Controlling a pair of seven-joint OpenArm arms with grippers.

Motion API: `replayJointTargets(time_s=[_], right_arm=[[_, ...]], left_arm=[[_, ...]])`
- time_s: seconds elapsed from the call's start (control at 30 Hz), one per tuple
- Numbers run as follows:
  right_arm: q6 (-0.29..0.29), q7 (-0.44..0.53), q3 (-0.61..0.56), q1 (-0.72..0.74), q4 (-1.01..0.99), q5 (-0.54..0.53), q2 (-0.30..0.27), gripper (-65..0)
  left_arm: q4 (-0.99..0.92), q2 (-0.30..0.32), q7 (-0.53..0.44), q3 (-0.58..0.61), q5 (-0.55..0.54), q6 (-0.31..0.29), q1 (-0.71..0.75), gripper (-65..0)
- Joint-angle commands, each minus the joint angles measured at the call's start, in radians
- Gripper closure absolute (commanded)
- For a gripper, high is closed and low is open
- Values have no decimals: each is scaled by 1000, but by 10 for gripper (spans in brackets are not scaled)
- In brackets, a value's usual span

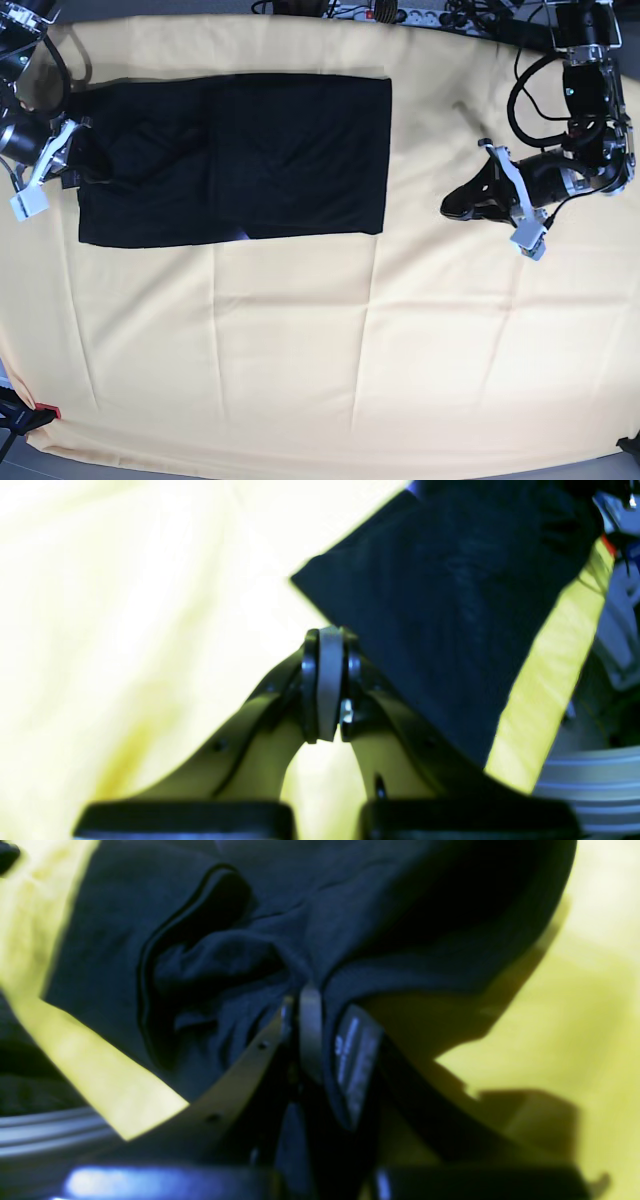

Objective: Fold the T-shirt properly
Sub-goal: 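Release the left gripper and slide the shirt with the right gripper, then fold the shirt end held by the right gripper over onto the stack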

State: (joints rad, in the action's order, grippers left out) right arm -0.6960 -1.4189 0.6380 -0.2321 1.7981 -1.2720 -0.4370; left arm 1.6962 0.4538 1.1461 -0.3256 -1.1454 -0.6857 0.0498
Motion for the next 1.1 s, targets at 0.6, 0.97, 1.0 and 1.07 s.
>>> replayJointTargets(time_s=[0.6,0.97,1.0,1.07], right_arm=[[-2,23,-59,11,382,-194,345,0],[-2,57,-442,14,365,93,476,0],[-2,85,-477,14,353,126,476,0],[-2,141,-547,14,322,200,476,0]], left_arm=[[17,11,-19,-23,-42,-2,108,0],[17,12,-19,-23,-42,-2,111,0],[17,12,-19,-23,-43,-2,111,0],[17,12,-19,-23,-43,-2,111,0]])
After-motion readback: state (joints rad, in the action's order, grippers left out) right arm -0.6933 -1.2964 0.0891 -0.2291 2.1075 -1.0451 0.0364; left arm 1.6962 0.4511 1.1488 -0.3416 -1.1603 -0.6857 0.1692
